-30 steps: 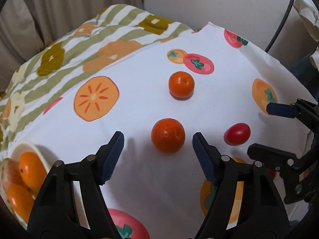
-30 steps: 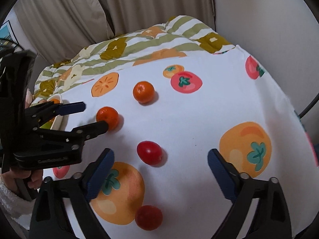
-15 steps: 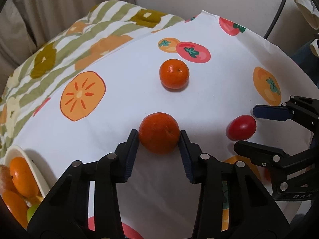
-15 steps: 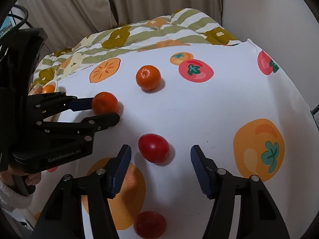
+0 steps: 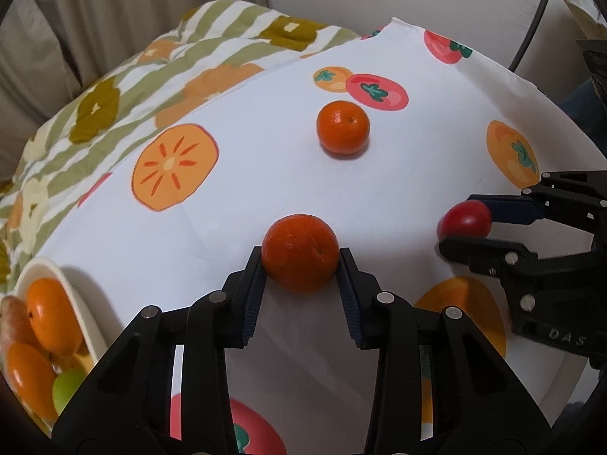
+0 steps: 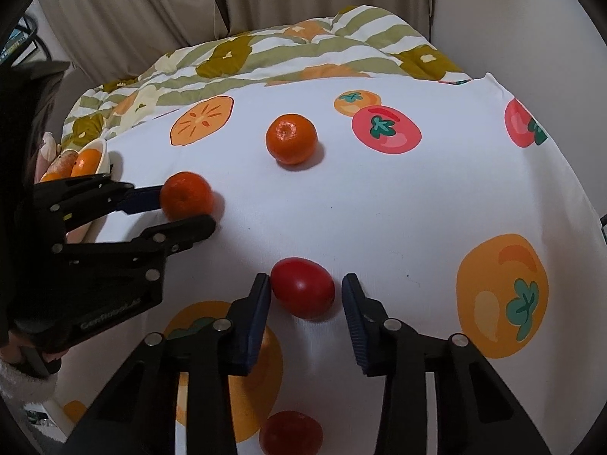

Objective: Organize fruits
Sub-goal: 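Grasp a mandarin with the left tool while the right tool grasps a red cherry tomato, then carry the mandarin with the left tool while the right tool carries the tomato to the bowl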

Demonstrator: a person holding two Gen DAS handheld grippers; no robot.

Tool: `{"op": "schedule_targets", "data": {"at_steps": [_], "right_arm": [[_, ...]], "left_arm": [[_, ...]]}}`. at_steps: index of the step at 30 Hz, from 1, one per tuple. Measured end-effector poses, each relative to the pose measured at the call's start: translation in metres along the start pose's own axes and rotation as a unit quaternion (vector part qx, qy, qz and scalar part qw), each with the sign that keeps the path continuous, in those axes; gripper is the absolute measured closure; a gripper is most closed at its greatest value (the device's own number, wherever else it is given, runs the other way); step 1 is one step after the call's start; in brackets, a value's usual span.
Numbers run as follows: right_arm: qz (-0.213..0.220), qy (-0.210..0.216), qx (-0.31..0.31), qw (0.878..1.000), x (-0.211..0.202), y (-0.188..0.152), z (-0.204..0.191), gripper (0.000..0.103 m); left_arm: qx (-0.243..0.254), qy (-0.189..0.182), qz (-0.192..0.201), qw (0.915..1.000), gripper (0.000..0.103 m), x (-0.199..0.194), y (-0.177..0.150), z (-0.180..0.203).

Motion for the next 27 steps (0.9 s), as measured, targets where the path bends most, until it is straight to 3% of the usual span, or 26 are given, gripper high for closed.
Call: {"op": "schedule_targets", "data": {"at_steps": [8,18,27], "right_arm": [[0.007,0.005,-0.013,1.0,-0.006,0.004,-0.01,0.072],[0.04,0.018,-0.057,0.997,-0.044,0.022,-0.033,0.072],[0.07,0.053,-0.114,0.99,-0.08,0.043,-0.08,0.072]], "left_arm": [[-0.022,0.013,0.007,0.9996,0.062,-0.018,-0.006,-0.009],[-0.062,0.045,0.041,0.9962,0.062,-0.066,-0.006,-0.025],[-0.129,0.097,0.067,0.9846,0.062,-0.127,-0.023,-0.066]]}}
Point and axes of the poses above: each gripper's, at about its wrist camera, not at the fingertips, and x roughly the way its jaws point, z to its right, y to its top, the point moved 10 cm from there along x, roughly the way its jaws point
